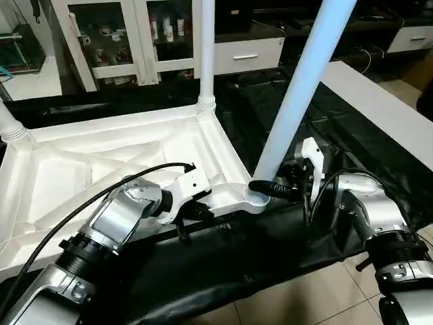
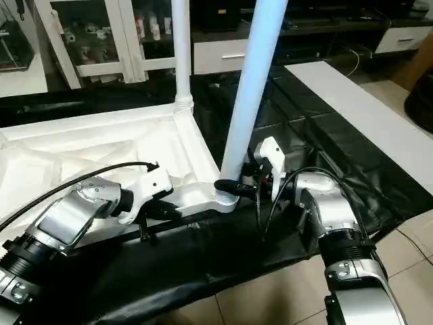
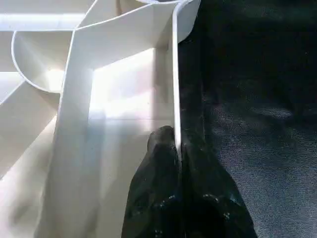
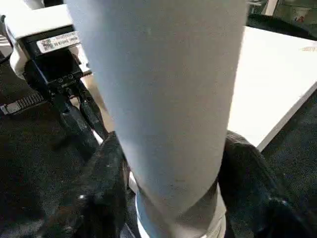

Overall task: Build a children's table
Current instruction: Rotate leg to tighten

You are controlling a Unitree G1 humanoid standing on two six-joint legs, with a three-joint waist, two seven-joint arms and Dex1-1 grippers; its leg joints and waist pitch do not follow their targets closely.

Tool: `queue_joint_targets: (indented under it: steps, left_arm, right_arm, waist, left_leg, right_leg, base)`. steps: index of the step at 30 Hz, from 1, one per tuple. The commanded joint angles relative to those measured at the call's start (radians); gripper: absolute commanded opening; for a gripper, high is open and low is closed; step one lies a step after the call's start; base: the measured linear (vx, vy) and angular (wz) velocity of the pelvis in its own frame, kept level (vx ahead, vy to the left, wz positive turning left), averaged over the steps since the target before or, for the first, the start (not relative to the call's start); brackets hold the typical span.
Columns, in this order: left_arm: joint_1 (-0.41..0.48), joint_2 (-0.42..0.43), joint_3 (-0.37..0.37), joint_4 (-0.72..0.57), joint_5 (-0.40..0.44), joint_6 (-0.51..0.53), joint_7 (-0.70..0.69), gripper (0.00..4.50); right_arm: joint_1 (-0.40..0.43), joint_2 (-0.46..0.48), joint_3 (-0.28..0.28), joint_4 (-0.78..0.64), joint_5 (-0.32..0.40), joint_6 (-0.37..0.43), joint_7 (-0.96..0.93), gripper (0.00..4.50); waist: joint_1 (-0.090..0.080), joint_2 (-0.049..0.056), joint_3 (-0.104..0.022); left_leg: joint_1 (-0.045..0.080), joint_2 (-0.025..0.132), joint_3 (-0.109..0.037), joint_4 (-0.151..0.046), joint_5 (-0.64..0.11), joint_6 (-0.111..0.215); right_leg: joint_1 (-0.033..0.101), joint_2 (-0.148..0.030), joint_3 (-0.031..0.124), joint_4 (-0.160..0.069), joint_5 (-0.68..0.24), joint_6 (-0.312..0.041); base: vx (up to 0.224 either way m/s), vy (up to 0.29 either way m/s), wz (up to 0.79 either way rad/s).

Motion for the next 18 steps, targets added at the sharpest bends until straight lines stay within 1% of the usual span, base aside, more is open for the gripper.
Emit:
queue_joint_targets:
  steps: [1,2,3,5,12,18]
  left_arm:
    - [0.007,0.005,-0.028,-0.022,-0.003,0.000,-0.030,0.00]
    - [0.006,0.005,-0.028,-0.021,-0.003,-0.001,-0.030,0.00]
    - [0.006,0.006,-0.028,-0.020,-0.003,-0.002,-0.032,0.00]
    - [0.006,0.006,-0.028,-0.020,-0.003,-0.002,-0.032,0.00]
    - [0.009,0.013,-0.030,-0.021,-0.004,-0.007,-0.039,0.00]
    - [0.027,0.043,-0.035,-0.054,-0.032,-0.073,-0.114,0.00]
  right_arm:
    - [-0.008,-0.007,0.000,0.011,0.001,-0.004,0.008,2.15]
    - [-0.008,-0.007,0.001,0.011,0.002,-0.004,0.008,2.15]
    - [-0.010,-0.008,0.000,0.021,0.002,-0.008,0.009,2.03]
    - [-0.010,-0.008,0.000,0.023,0.002,-0.009,0.009,2.03]
    - [-0.016,-0.005,0.005,0.054,-0.007,-0.010,0.007,1.93]
    - [-0.017,-0.012,0.021,0.086,-0.018,-0.034,0.036,1.93]
  waist:
    - [0.002,-0.001,-0.071]
    - [0.002,-0.001,-0.071]
    - [0.003,0.000,-0.071]
    - [0.004,0.000,-0.071]
    - [0.005,-0.001,-0.070]
    - [0.005,-0.001,-0.069]
  left_leg:
    - [0.029,0.060,-0.027,-0.066,-0.133,0.055]
    - [0.030,0.059,-0.027,-0.065,-0.129,0.056]
    - [0.029,0.059,-0.026,-0.064,-0.123,0.060]
    - [0.029,0.059,-0.026,-0.064,-0.127,0.061]
    - [0.029,0.060,-0.027,-0.066,-0.141,0.054]
    - [0.028,0.061,-0.028,-0.066,-0.151,0.056]
  right_leg:
    - [0.039,-0.064,0.040,-0.058,-0.004,-0.286]
    - [0.039,-0.063,0.040,-0.058,0.001,-0.287]
    - [0.038,-0.063,0.039,-0.057,0.009,-0.290]
    - [0.038,-0.063,0.039,-0.057,0.007,-0.292]
    - [0.038,-0.064,0.040,-0.059,-0.017,-0.287]
    - [0.038,-0.065,0.039,-0.058,-0.022,-0.287]
  base:
    - [0.000,0.000,0.00]
    - [0.000,0.000,0.00]
    - [0.000,0.000,0.00]
    - [0.000,0.000,0.00]
    - [0.000,0.000,0.00]
    - [0.000,0.000,0.00]
